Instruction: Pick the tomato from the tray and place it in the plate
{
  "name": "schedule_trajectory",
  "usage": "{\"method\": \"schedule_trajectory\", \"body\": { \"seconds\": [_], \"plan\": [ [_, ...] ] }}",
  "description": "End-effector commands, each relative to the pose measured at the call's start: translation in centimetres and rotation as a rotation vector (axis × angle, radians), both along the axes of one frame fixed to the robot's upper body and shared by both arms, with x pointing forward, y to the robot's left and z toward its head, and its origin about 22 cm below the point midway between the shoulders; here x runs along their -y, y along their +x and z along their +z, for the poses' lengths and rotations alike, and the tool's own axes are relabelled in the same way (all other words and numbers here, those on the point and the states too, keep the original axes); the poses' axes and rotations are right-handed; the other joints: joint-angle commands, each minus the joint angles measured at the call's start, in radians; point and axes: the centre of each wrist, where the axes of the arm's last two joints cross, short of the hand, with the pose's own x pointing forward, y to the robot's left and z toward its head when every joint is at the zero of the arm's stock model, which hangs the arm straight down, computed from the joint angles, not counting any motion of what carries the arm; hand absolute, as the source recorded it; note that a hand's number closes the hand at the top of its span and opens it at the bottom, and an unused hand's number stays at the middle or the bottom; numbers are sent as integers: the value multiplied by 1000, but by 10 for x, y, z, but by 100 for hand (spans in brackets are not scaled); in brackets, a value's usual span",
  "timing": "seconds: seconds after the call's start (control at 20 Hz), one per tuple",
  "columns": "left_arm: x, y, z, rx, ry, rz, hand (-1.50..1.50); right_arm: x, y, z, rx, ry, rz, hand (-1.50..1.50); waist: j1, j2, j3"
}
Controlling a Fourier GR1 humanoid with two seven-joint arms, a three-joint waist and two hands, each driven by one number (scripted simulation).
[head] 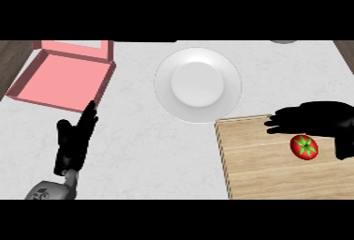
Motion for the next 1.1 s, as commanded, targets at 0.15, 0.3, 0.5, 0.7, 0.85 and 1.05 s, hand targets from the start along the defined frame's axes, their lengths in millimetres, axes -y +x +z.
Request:
{"method": "schedule_trajectory", "body": {
  "seconds": [0.15, 0.3, 0.5, 0.7, 0.85, 1.05],
  "plan": [
    [1, -12, -4, -15, 6, 11, 0, -3, 10, -3, -117, -5, 43, -150, -7, -2, 0],
    [-6, -5, -2, 3, 29, 16, 0, -11, 4, -25, -121, -39, 36, -150, -10, -3, 0],
    [13, -12, -15, 1, -3, 2, 0, -8, 17, -38, -118, -39, 26, -150, -2, 0, 0],
    [5, -5, -13, -15, 1, 12, 0, 1, 19, -25, -117, -49, 31, -150, -9, -1, 0],
    [1, 1, 0, 1, 20, 21, 0, -8, 11, -47, -114, -53, 53, -150, -10, -2, 0],
    [9, -6, -9, -9, 7, 7, 0, 3, 1, -60, -76, -7, 125, 150, -12, -2, 0]
  ]
}}
